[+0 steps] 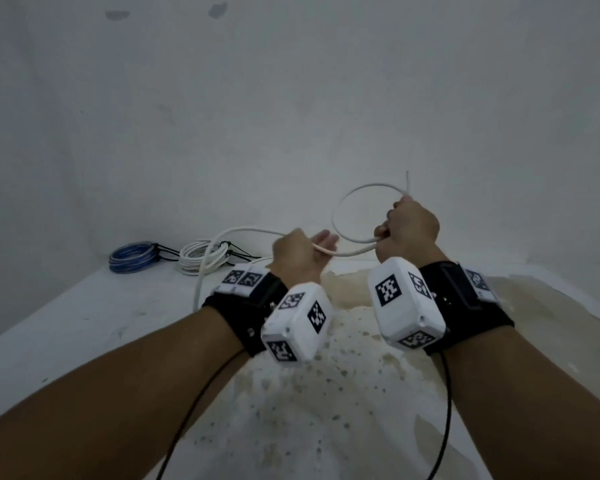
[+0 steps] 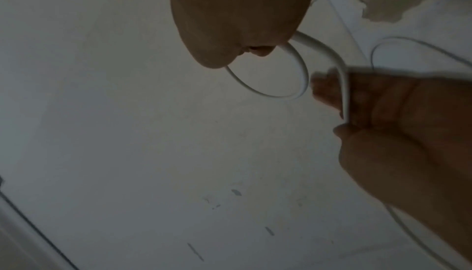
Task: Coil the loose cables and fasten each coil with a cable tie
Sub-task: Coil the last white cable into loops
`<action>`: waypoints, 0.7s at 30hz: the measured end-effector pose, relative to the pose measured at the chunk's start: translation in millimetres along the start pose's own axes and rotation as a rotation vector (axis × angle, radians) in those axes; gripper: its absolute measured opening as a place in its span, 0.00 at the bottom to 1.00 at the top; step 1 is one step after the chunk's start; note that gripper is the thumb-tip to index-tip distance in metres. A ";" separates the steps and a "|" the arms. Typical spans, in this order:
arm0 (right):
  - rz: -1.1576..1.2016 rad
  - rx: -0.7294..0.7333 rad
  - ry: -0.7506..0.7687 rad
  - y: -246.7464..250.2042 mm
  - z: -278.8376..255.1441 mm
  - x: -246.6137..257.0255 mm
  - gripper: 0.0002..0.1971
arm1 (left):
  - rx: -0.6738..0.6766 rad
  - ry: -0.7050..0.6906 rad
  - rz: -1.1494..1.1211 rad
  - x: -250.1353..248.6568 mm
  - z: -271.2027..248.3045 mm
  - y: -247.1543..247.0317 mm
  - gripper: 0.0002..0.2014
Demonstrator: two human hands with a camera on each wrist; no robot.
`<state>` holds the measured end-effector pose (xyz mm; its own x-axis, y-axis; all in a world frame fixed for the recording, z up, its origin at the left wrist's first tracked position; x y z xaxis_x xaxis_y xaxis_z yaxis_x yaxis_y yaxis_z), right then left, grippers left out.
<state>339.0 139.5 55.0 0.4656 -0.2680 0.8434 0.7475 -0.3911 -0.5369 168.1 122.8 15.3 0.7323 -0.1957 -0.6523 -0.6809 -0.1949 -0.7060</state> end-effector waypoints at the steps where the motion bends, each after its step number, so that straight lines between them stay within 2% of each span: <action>1: -0.016 0.032 0.009 4.6 2.1 -0.6 0.17 | -0.042 -0.069 0.007 -9.2 -0.6 3.8 0.15; 3: -0.060 0.059 0.026 14.4 6.9 -0.3 0.18 | -0.073 -0.096 0.142 -10.4 -12.4 8.9 0.11; 5: -0.100 0.106 0.013 11.7 4.0 -2.0 0.18 | -0.094 -0.014 0.346 4.9 -18.5 12.8 0.07; 9: -0.177 0.470 -0.136 -27.8 -34.1 -23.1 0.14 | -0.080 0.110 0.867 8.0 -8.0 21.2 0.13; 11: -0.224 0.641 -0.140 -38.8 -47.8 -24.8 0.14 | -0.067 0.131 1.032 -1.4 -8.5 25.3 0.11; 13: -0.180 0.693 -0.143 -42.8 -51.1 -21.4 0.14 | -0.062 0.144 1.063 -7.2 -14.2 27.6 0.08; 16: -0.064 0.600 -0.166 -42.0 -43.0 -21.7 0.16 | -0.068 0.091 0.852 -20.5 -16.3 27.1 0.07; 18: -0.058 0.569 -0.170 -41.1 -39.4 -24.7 0.16 | -0.083 0.048 0.729 -31.9 -18.9 27.5 0.09; 21: -0.119 0.582 -0.145 -40.8 -39.4 -28.1 0.15 | -0.092 0.013 0.735 -45.0 -23.0 26.7 0.16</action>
<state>276.8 128.3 52.5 0.3925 -0.1138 0.9127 0.9154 0.1454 -0.3755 116.7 104.3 32.1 0.0870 -0.3181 -0.9441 -0.9942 -0.0886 -0.0618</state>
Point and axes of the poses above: each hand's wrist, its own z-axis towards the middle knuckle, its own y-axis out of the back of the hand, x = y × z, the point moved 8 cm from there along z, towards the middle knuckle, and after that the axes turned 7 degrees about y, right-handed, at the moved point
